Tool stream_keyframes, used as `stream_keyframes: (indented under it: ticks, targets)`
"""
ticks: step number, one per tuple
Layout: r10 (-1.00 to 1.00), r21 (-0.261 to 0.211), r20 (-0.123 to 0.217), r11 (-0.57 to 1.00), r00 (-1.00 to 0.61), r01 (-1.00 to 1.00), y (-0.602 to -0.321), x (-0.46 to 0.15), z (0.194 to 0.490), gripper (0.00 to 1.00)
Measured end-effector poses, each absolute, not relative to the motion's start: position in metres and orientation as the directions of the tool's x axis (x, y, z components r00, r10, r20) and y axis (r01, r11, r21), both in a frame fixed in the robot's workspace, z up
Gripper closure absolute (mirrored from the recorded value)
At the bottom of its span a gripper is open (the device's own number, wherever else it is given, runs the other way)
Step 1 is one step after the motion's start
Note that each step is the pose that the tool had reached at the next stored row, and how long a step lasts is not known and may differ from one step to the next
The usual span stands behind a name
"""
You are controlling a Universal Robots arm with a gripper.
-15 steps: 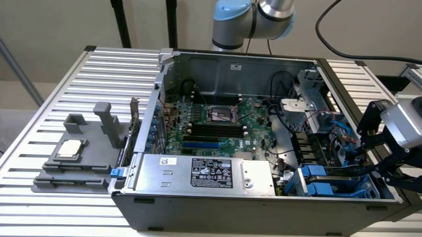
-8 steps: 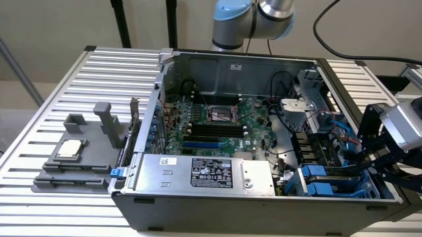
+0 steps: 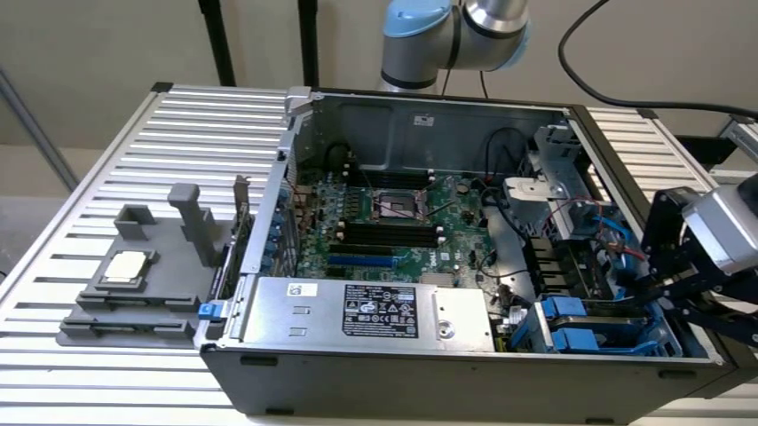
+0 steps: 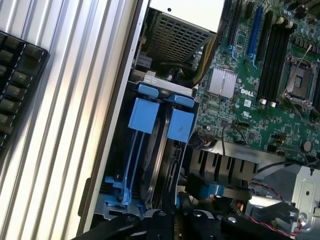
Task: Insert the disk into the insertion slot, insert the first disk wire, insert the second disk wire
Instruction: 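Insert the first disk wire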
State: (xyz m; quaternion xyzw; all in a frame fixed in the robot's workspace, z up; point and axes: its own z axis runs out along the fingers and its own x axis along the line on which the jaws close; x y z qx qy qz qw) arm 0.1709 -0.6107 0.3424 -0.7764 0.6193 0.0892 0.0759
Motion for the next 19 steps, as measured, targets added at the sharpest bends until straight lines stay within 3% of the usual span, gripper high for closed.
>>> stream_keyframes:
  ticks: [19]
  targets:
    - [-0.961, -0.008, -0.227, -0.158, 0.155, -0.987, -0.611, 0.137, 0.354, 0.84]
